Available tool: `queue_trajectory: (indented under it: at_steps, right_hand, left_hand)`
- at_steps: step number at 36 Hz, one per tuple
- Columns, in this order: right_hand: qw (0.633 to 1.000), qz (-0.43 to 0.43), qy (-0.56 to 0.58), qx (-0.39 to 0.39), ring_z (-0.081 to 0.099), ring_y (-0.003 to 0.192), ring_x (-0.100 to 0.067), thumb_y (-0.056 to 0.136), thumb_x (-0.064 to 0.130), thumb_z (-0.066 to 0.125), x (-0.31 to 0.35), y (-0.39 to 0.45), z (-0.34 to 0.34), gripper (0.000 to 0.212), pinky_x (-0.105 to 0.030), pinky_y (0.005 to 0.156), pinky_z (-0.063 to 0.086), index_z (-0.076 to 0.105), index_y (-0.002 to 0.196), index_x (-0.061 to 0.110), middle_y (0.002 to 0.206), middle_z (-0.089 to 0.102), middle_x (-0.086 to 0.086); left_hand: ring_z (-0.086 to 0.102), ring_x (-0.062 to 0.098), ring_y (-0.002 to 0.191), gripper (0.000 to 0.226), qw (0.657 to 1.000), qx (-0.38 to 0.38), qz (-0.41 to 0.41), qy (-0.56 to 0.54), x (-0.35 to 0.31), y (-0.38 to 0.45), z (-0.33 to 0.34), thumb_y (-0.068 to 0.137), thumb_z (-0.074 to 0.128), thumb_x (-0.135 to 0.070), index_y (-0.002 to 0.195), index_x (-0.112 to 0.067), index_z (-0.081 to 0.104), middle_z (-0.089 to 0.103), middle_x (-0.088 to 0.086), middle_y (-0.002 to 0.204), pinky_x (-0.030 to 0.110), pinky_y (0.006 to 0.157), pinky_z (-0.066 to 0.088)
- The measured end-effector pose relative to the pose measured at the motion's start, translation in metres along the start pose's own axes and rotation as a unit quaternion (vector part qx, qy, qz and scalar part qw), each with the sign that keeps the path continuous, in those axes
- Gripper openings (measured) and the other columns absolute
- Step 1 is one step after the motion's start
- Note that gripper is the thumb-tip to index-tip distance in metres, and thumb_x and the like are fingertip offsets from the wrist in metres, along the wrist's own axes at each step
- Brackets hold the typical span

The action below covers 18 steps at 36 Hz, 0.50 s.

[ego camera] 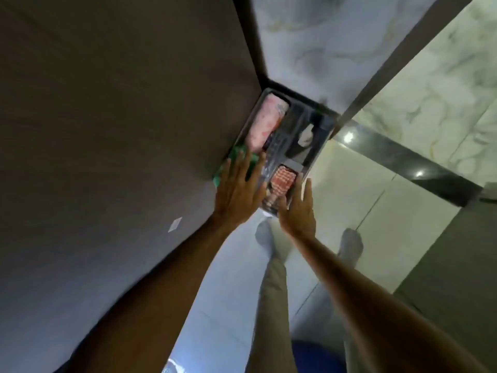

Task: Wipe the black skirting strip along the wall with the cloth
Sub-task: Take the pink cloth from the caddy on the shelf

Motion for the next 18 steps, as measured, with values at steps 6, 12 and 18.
queue_trajectory:
  at_steps: [6, 12, 18]
  right_hand:
    - [0.995, 0.064, 0.066, 0.029, 0.037, 0.162, -0.036, 0.117, 0.031, 0.049, -0.041, 0.094, 0.098, 0.063, -0.047, 0.132, 0.038, 0.026, 0.171, 0.008, 0.179, 0.027, -0.016]
    - [0.991, 0.070, 0.109, -0.038, 0.034, 0.163, -0.037, 0.110, 0.032, 0.064, -0.069, 0.144, 0.132, 0.075, -0.054, 0.134, 0.037, 0.026, 0.171, 0.009, 0.176, 0.031, -0.017]
    - [0.993, 0.099, -0.002, -0.069, 0.028, 0.167, -0.038, 0.110, 0.033, 0.065, -0.089, 0.157, 0.157, 0.089, -0.053, 0.124, 0.050, 0.009, 0.174, 0.005, 0.181, 0.014, -0.020]
  left_hand:
    - [0.027, 0.038, 0.167, 0.077, 0.998, -0.028, -0.052, -0.013, 0.010, 0.065, 0.094, 0.110, 0.021, -0.063, 0.174, -0.020, 0.022, 0.024, 0.018, 0.180, 0.057, 0.136, 0.026]
    - [0.017, 0.035, 0.170, 0.077, 0.995, -0.090, 0.023, 0.041, -0.008, 0.122, 0.140, 0.111, 0.025, -0.063, 0.175, -0.021, 0.017, 0.018, 0.015, 0.183, 0.056, 0.139, 0.013]
    - [0.023, 0.038, 0.168, 0.074, 0.992, -0.110, 0.008, 0.053, -0.001, 0.135, 0.171, 0.115, 0.022, -0.063, 0.173, -0.019, 0.026, 0.025, 0.018, 0.180, 0.048, 0.138, 0.007]
Point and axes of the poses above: each hand's wrist, its own y-axis towards the middle knuckle, its own z-axis out of the palm, x = y × z, the point moved 7 cm from there along y, towards the middle knuckle
